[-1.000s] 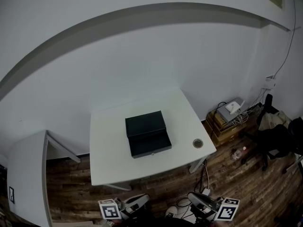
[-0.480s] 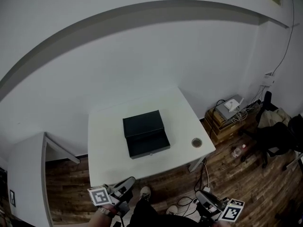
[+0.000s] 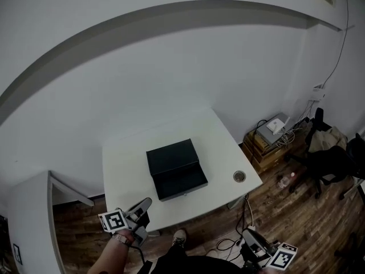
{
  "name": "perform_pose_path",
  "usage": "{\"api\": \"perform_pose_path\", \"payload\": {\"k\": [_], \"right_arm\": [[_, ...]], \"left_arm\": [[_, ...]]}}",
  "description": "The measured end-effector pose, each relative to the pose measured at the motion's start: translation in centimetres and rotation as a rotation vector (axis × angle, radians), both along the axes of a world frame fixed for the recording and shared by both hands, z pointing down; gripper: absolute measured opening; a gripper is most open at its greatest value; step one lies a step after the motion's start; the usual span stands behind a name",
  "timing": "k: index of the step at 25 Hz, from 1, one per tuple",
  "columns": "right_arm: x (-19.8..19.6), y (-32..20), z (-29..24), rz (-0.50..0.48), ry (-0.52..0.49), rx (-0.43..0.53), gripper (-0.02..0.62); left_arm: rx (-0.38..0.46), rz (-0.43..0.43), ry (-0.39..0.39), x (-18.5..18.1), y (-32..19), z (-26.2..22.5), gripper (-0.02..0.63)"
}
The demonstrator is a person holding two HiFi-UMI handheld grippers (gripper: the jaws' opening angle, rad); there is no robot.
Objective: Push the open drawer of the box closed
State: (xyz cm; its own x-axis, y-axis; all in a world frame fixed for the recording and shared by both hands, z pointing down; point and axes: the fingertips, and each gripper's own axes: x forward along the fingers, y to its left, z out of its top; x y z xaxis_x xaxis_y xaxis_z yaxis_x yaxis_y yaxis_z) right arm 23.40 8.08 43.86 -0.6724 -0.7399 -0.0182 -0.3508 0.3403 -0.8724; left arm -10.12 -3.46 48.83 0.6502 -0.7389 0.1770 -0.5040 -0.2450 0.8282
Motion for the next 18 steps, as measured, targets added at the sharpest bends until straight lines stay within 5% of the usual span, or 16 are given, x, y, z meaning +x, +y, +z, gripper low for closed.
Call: {"api": "perform_pose_path", "payload": {"k": [8,18], "right_arm": [[-1.1,-1.4,-0.2,0.105,0.025,-0.011,0.02],[-2.8,-1.1,-0.4,0.198,0.06,-0.042,0.02]], "left_arm": [[-0.069,0.024,-0.111,-4.2,-7.1,3.4,0.092],[-0.161,0.061,-0.142,-6.2,-15.3,7.8,0.104]]}}
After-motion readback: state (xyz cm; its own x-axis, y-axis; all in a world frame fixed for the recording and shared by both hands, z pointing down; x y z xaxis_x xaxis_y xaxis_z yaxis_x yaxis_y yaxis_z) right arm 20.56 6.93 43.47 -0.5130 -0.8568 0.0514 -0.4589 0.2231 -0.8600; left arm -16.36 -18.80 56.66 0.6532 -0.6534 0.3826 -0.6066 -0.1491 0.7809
